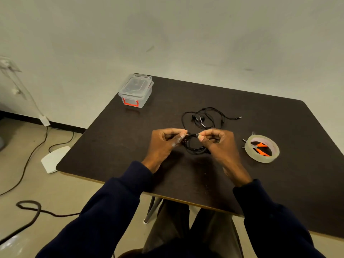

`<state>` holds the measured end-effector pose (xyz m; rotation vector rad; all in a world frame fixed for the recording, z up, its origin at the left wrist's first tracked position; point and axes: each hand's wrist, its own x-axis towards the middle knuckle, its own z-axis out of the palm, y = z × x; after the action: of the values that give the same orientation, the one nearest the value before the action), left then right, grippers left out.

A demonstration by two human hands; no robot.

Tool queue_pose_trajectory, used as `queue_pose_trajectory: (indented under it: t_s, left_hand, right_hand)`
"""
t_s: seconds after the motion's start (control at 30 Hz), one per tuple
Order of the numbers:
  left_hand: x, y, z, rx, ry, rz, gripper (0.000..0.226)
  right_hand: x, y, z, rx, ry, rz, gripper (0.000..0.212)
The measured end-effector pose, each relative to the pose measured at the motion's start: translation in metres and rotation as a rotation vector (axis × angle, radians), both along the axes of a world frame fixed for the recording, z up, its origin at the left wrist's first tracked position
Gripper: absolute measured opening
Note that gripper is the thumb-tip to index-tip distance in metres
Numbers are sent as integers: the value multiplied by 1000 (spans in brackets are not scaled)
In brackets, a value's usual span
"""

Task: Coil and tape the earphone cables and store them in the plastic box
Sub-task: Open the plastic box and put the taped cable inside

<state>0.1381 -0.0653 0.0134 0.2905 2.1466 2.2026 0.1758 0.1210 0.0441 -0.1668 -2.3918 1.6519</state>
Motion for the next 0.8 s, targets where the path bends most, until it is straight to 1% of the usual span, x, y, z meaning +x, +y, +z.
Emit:
queue_pose_trajectory:
  t_s: [0.07, 0.2, 0.33, 0.4, 0.43, 0.5, 0.57, 0.63, 0.7, 0.73, 0.8]
  left_hand:
    - [-12, -11, 2, 19, -17, 50, 15]
    - [-35, -32, 2, -26, -14, 156, 11]
    - [-62, -50, -2, -38, -19, 367, 3]
    - [-79, -59, -5, -54, -34, 504, 14]
    - [-89, -64, -6, -85, -31, 580, 25]
    - [-108, -73, -9, -196, -2, 724, 50]
    - [-126, -80, -13, -296, 43, 809, 75]
    - [-145, -88, -19, -387, 112, 824, 98]
    - [-162, -94, -23, -463, 178, 771, 112]
    - [-170, -96, -24, -488, 204, 732, 113]
    - [-185, -95, -22, -545, 245, 659, 107]
  right_hand:
    - [-9, -6, 4, -74, 26, -31, 5]
    - [-32, -23, 5, -189, 91, -69, 11]
    - [-59, -37, 3, -244, 100, -91, 10]
    - [-72, -42, 3, -260, 106, -95, 8]
    - [-79, -46, 4, -267, 112, -98, 8]
    - [-91, -50, 5, -274, 127, -115, 8]
    - [-100, -53, 6, -277, 134, -123, 9]
    - [-108, -56, 7, -280, 137, -118, 9]
    - [-113, -58, 7, -292, 134, -106, 9]
    - [-114, -58, 6, -299, 132, -101, 10]
    - [-115, -58, 6, -304, 129, -92, 10]
